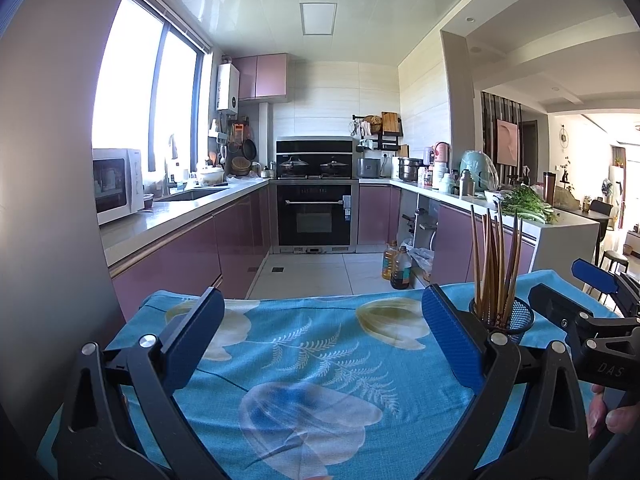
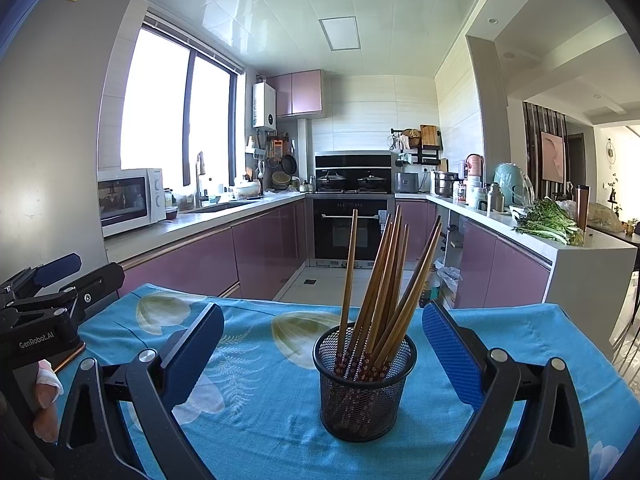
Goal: Organize utensils
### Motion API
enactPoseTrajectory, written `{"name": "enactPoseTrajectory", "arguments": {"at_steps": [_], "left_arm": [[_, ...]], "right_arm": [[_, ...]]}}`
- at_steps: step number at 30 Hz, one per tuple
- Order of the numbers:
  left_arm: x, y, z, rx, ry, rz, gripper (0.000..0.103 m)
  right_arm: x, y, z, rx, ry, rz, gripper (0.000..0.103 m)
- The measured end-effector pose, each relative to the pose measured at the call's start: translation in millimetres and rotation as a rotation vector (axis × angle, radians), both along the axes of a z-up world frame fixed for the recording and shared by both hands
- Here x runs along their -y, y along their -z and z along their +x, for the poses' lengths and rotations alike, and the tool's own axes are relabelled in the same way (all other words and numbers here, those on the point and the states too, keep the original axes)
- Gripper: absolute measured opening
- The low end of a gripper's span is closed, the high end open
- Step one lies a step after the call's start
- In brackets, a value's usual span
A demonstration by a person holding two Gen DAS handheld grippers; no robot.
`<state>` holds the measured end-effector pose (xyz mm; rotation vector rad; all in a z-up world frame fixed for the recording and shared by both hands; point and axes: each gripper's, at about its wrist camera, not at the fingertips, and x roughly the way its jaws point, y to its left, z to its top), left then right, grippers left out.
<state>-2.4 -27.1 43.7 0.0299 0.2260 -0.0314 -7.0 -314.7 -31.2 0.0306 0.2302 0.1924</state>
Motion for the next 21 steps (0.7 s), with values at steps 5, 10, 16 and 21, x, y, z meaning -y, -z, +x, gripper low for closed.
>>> {"name": "enactPoseTrajectory", "arguments": {"at_steps": [5, 10, 16, 21], "left_arm": [[-1.0, 1.4, 0.3, -0.002, 0.0, -0.002, 0.097], [0.1, 3.0, 0.7, -0.004, 0.0, -0.002, 0.097], [0.0, 2.8, 0.7, -0.005, 0.0, -0.003, 0.097], [0.2, 2.9, 0.6, -0.005, 0.001, -0.003, 0.097]], "right_arm": [[-0.2, 0.8, 0.6, -0.001, 0.001, 0.002, 0.096], [-0.5, 1.4, 1.6, -0.006, 0.001, 0.003, 0.096], [-0.5, 2.3, 2.2, -0.006, 0.003, 0.004, 0.096], [-0.2, 4.0, 3.0, -0.007, 0.003, 0.006, 0.096]]}}
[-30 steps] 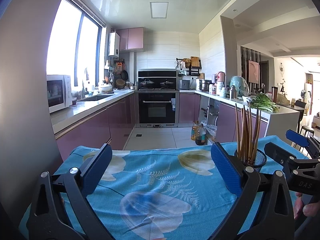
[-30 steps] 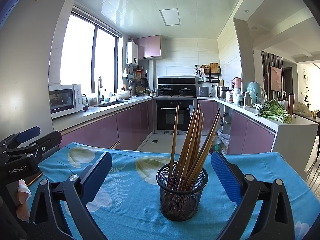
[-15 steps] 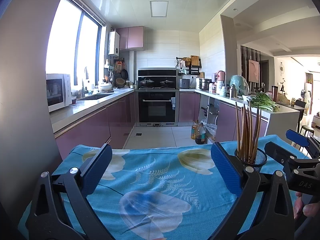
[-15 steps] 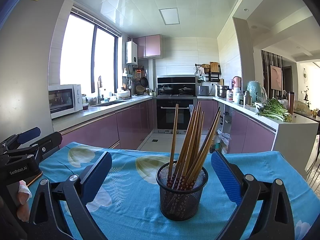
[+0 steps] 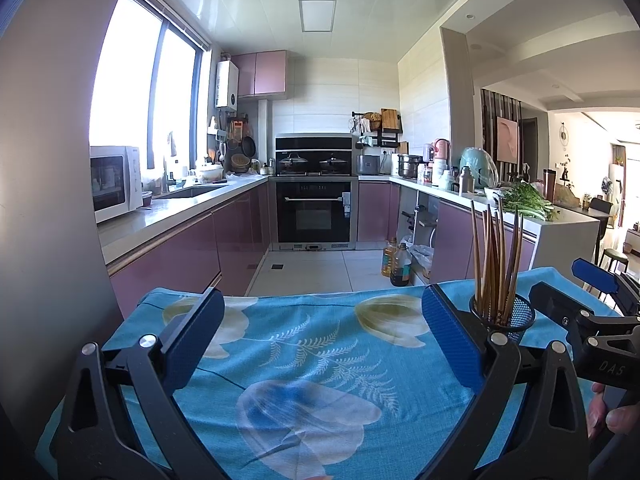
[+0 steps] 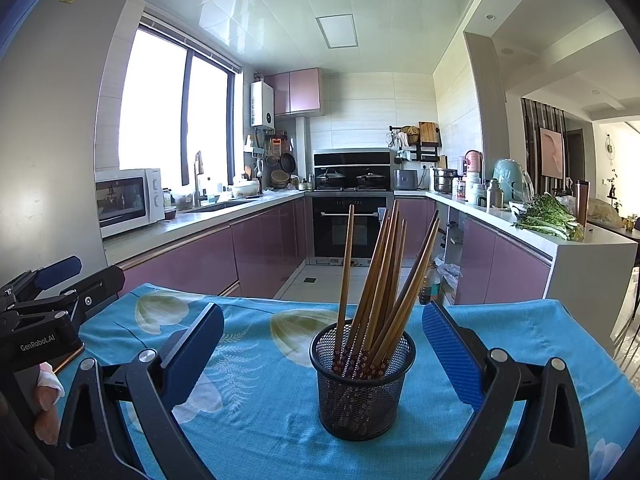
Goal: Organize utensils
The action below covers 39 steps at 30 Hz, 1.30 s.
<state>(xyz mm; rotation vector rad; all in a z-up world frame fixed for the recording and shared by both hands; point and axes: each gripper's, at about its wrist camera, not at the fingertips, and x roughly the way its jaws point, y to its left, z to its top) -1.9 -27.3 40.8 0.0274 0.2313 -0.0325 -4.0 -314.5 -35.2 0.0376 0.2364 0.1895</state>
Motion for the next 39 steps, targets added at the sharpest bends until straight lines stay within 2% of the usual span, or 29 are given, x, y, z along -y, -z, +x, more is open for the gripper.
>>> {"name": "enactPoseTrajectory", "arguments": {"at_steps": [39], "left_arm": [[2.0, 7.2, 0.9, -0.007, 0.001, -0.002, 0.097]], "right_arm": [[2.9, 4.6, 2.6, -0.009, -0.001, 0.007, 0.096]]}}
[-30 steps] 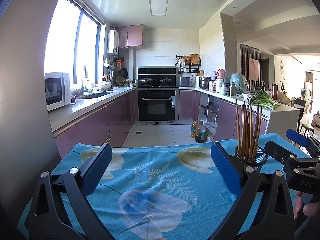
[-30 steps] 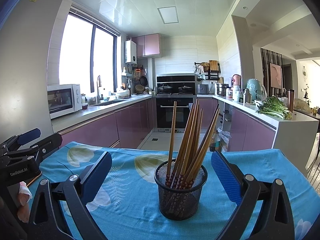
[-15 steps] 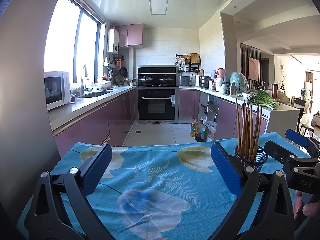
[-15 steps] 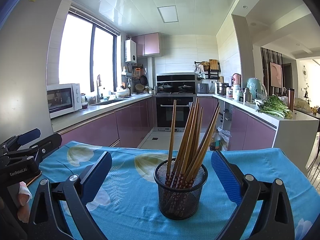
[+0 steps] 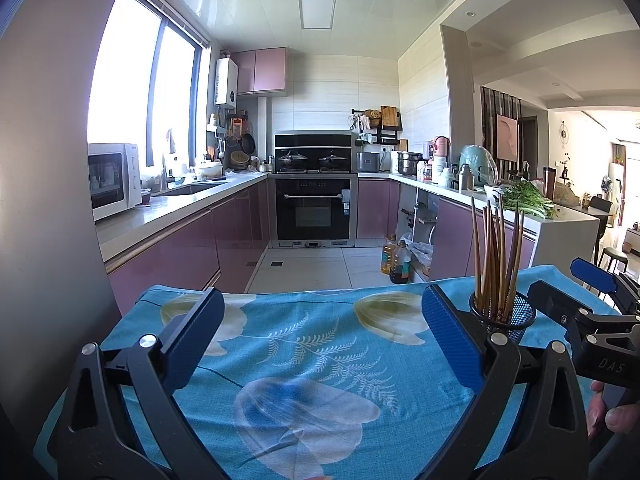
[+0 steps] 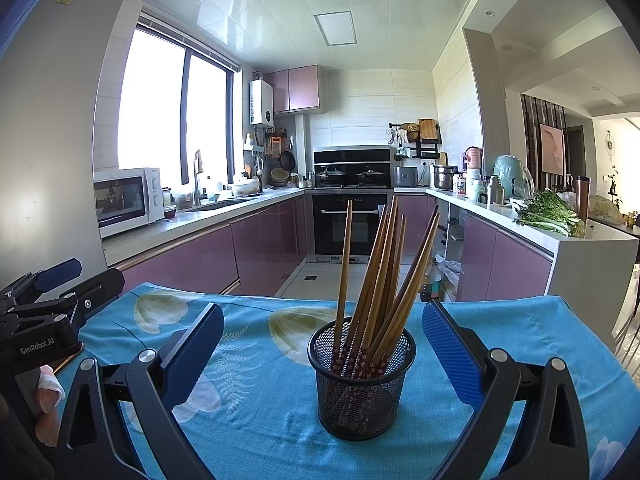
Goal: Organize utensils
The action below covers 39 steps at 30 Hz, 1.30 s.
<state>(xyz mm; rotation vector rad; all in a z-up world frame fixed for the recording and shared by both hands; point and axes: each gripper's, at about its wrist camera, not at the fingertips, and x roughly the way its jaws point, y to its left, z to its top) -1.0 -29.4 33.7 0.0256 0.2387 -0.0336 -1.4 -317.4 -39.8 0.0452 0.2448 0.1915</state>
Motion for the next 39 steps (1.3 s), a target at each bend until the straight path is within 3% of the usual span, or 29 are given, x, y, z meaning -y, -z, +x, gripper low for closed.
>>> {"name": "enactPoseTrajectory", "arguments": {"at_steps": [39], "left_arm": [[0.2, 4.7, 2.3, -0.007, -0.002, -0.003, 0.097]], "right_arm": [[2.8, 0.9, 2.0, -0.012, 0.0, 0.006, 0.096]]}}
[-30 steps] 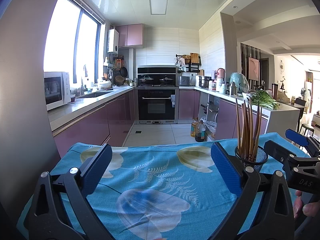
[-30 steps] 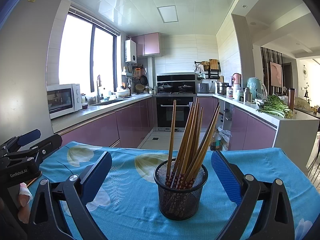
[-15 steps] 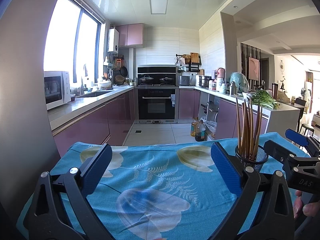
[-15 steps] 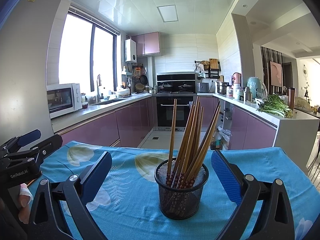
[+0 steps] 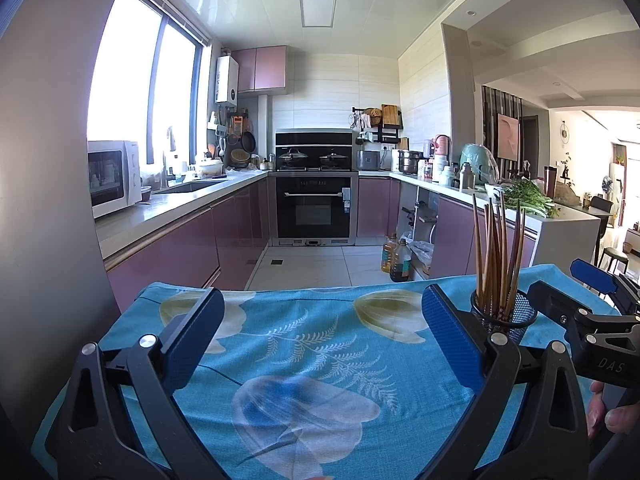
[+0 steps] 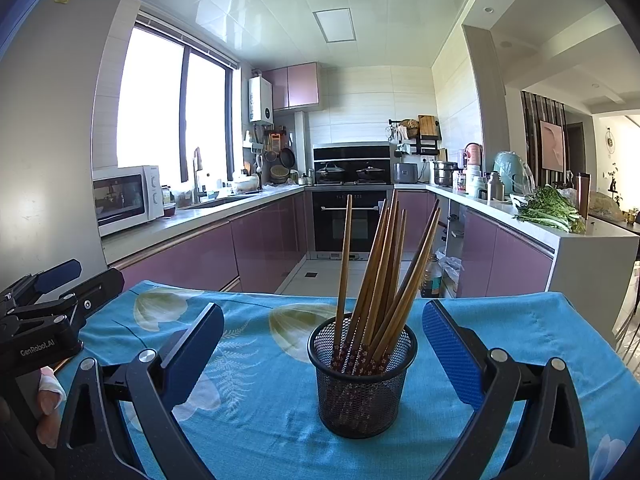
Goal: Organize utensils
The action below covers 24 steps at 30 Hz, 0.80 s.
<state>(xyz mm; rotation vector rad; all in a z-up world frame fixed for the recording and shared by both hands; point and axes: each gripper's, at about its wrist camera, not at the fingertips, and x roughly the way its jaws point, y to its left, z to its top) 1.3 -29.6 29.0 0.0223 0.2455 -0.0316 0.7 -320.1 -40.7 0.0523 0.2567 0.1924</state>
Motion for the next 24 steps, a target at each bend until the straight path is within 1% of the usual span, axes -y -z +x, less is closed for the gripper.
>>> {"name": "enactPoseTrajectory", "arguments": {"at_steps": [24], "left_arm": [[0.0, 0.0, -0.1, -0.003, -0.001, -0.001, 0.097]], "right_arm": [[-1.1, 0.1, 1.1, -0.006, 0.003, 0.002, 0.096]]}}
